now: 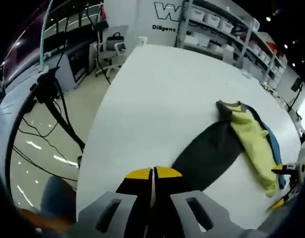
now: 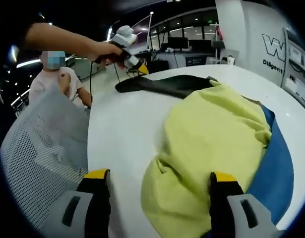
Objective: Fold the garment on the visible template until the final outline fits inside the template.
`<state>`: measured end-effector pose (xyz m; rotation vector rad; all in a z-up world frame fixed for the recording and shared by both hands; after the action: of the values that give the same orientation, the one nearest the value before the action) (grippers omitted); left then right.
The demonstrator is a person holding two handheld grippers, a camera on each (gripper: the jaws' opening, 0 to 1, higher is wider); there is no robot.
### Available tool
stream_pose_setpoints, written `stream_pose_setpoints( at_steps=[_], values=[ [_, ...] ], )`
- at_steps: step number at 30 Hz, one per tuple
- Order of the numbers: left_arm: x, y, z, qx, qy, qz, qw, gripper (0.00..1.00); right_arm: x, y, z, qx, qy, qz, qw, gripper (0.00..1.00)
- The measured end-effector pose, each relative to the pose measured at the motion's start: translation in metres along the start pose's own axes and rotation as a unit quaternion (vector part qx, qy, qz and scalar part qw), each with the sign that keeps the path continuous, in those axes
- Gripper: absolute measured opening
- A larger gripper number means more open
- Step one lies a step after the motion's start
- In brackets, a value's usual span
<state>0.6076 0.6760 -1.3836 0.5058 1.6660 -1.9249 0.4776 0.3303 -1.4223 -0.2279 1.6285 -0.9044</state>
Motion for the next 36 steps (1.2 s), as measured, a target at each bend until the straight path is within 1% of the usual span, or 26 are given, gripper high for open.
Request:
stream_pose_setpoints(
  at_steps=[2, 3, 5, 6, 7, 8, 9, 10, 12, 15, 17, 19, 20, 22, 23, 24, 25, 26, 28, 30, 31, 32, 34, 35, 36],
  values=[
    [0.004, -0.002, -0.001, 0.004, 0.005, 0.000, 1.0000, 0.00, 0.000, 0.001, 0.000, 0.000, -0.001, 0.000, 1.0000, 0.82],
    [0.005, -0.004, 0.000, 0.012, 0.008, 0.001, 0.9999, 0.02, 0.000, 0.001, 0.000, 0.000, -0.001, 0.001, 1.0000, 0.82],
    [0.009, -0.007, 0.003, 0.024, 0.025, 0.002, 0.9994, 0.08, 0.000, 0.001, -0.001, -0.001, 0.001, 0.002, 1.0000, 0.83],
    [0.012, -0.008, 0.004, 0.026, 0.033, 0.001, 0.9991, 0.13, -0.001, 0.000, -0.001, -0.001, 0.002, 0.003, 1.0000, 0.83],
    [0.016, -0.011, 0.008, 0.034, 0.040, 0.000, 0.9986, 0.17, -0.001, 0.000, -0.001, -0.002, 0.002, 0.002, 1.0000, 0.83],
    [0.023, -0.013, 0.012, 0.051, 0.046, -0.007, 0.9976, 0.22, -0.001, 0.000, -0.001, -0.002, 0.003, 0.002, 1.0000, 0.83],
    [0.028, -0.015, 0.014, 0.054, 0.051, -0.012, 0.9971, 0.26, -0.001, 0.000, -0.001, -0.002, 0.004, 0.002, 1.0000, 0.83],
    [0.034, -0.018, 0.015, 0.058, 0.071, -0.014, 0.9957, 0.28, -0.001, 0.000, -0.001, -0.001, 0.005, 0.003, 1.0000, 0.83],
    [0.044, -0.021, 0.017, 0.060, 0.088, -0.017, 0.9942, 0.33, -0.001, 0.000, -0.001, -0.001, 0.007, 0.004, 1.0000, 0.84],
    [0.059, -0.025, 0.016, 0.058, 0.082, -0.029, 0.9945, 0.40, -0.001, 0.000, -0.001, -0.001, 0.008, 0.006, 0.9999, 0.84],
    [0.068, -0.027, 0.014, 0.058, 0.081, -0.038, 0.9943, 0.38, -0.001, -0.001, -0.001, -0.002, 0.007, 0.006, 1.0000, 0.84],
    [0.075, -0.028, 0.013, 0.054, 0.081, -0.047, 0.9941, 0.33, -0.001, 0.000, -0.001, -0.002, 0.005, 0.006, 1.0000, 0.84],
    [0.078, -0.028, 0.012, 0.053, 0.080, -0.053, 0.9939, 0.28, -0.001, 0.001, 0.000, -0.002, 0.004, 0.006, 1.0000, 0.84],
    [0.083, -0.030, 0.010, 0.045, 0.083, -0.070, 0.9931, 0.13, -0.001, 0.001, 0.000, -0.003, 0.003, 0.006, 1.0000, 0.84],
    [0.084, -0.031, 0.012, 0.050, 0.076, -0.074, 0.9931, 0.04, -0.002, 0.001, 0.000, -0.003, 0.003, 0.006, 1.0000, 0.84],
    [0.086, -0.034, 0.015, 0.058, 0.050, -0.084, 0.9935, 0.03, -0.002, 0.001, 0.000, -0.003, 0.002, 0.006, 1.0000, 0.84],
    [0.087, -0.036, 0.016, 0.058, 0.020, -0.093, 0.9938, 0.03, -0.002, 0.001, 0.000, -0.004, 0.001, 0.006, 1.0000, 0.84],
    [0.091, -0.040, 0.020, 0.073, -0.021, -0.115, 0.9904, 0.03, -0.002, 0.002, 0.001, -0.004, -0.001, 0.005, 1.0000, 0.84],
    [0.096, -0.048, 0.026, 0.104, -0.062, -0.146, 0.9818, 0.03, -0.002, 0.002, 0.001, -0.005, 0.000, 0.004, 1.0000, 0.84],
    [0.097, -0.057, 0.028, 0.123, -0.084, -0.161, 0.9757, 0.02, -0.003, 0.002, 0.001, -0.004, 0.002, 0.005, 1.0000, 0.85],
    [0.096, -0.058, 0.029, 0.129, -0.085, -0.160, 0.9750, 0.02, -0.004, 0.002, 0.001, -0.004, 0.003, 0.006, 1.0000, 0.85],
    [0.093, -0.065, 0.032, 0.151, -0.098, -0.163, 0.9700, 0.02, -0.004, 0.003, 0.001, -0.004, 0.003, 0.006, 1.0000, 0.85],
    [0.090, -0.074, 0.037, 0.182, -0.122, -0.176, 0.9596, 0.02, -0.004, 0.004, 0.001, -0.005, 0.003, 0.008, 0.9999, 0.86],
    [0.087, -0.083, 0.040, 0.203, -0.131, -0.183, 0.9531, 0.02, -0.005, 0.004, 0.001, -0.005, 0.004, 0.010, 0.9999, 0.86],
    [0.084, -0.087, 0.041, 0.216, -0.130, -0.184, 0.9500, 0.02, -0.005, 0.005, 0.001, -0.005, 0.004, 0.011, 0.9999, 0.86]
  ],
)
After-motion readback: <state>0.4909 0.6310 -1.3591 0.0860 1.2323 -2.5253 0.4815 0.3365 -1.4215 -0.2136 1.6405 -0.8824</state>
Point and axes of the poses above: the point that each gripper's makers call its tool centre point, and the gripper's own axes: y roughly forward along the fingers, z roughly to its right, x roughly out of its underside, the point moved 3 cm from there along -y, roughly backward along the fingers, and after that the axes turned 10 degrees about -y, right-handed, at the moved point
